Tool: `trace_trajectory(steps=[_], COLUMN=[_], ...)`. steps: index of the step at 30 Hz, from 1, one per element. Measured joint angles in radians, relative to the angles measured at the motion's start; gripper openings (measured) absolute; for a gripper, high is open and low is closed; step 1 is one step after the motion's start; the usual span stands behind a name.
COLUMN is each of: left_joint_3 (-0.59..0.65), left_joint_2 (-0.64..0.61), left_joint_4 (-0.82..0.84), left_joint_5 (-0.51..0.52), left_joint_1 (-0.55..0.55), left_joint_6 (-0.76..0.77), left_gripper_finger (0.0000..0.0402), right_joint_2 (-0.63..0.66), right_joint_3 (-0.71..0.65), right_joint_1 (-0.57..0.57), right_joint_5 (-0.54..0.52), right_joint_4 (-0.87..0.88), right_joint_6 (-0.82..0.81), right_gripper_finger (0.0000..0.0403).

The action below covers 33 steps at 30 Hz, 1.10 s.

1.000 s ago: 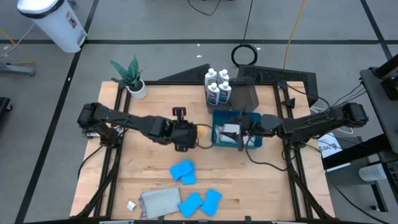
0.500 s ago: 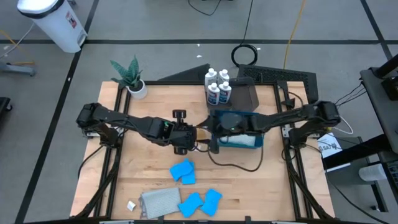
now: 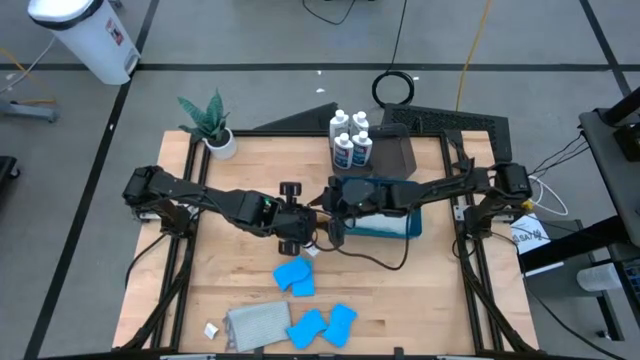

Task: Pick & Place Kitchen Items
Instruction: Put the yellow napkin into the blue bin

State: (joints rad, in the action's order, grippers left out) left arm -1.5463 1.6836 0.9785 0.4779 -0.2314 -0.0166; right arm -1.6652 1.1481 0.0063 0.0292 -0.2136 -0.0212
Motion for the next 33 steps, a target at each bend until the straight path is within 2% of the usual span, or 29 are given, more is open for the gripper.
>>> trace_trajectory(steps=[4,7,10,14,17,25,33], left_joint_3=[0.000,0.000,0.000,0.000,0.000,-0.002,-0.003], left_joint_2=[0.000,0.000,0.000,0.000,0.000,-0.071,-0.273], left_joint_4=[-0.020,-0.031,-0.036,-0.045,-0.048,-0.035,-0.055], left_joint_5=[-0.035,-0.053,-0.059,-0.060,-0.068,-0.090,-0.127], left_joint_1=[0.000,0.000,0.000,0.000,0.000,0.002,0.024], left_joint_6=[-0.006,-0.014,-0.015,-0.020,0.008,0.040,0.051], left_gripper_finger=[0.0012,0.0014,0.0017,0.0014,0.0032,0.0123,0.0158], right_joint_2=[-0.002,-0.001,-0.002,-0.001,-0.001,0.079,0.223], right_joint_3=[-0.001,-0.001,-0.001,-0.001,-0.001,-0.003,-0.003], right_joint_1=[0.000,0.000,0.000,0.000,0.000,0.000,0.002], right_joint_5=[0.000,0.002,0.011,0.077,0.128,0.108,0.000], right_joint_4=[0.007,0.020,0.023,0.024,0.028,0.162,0.307], right_joint_6=[0.003,0.003,0.003,0.022,0.055,0.058,0.031], right_gripper_finger=[0.0242,0.0210,0.0160,0.0075,0.0015,0.0005,0.0003])
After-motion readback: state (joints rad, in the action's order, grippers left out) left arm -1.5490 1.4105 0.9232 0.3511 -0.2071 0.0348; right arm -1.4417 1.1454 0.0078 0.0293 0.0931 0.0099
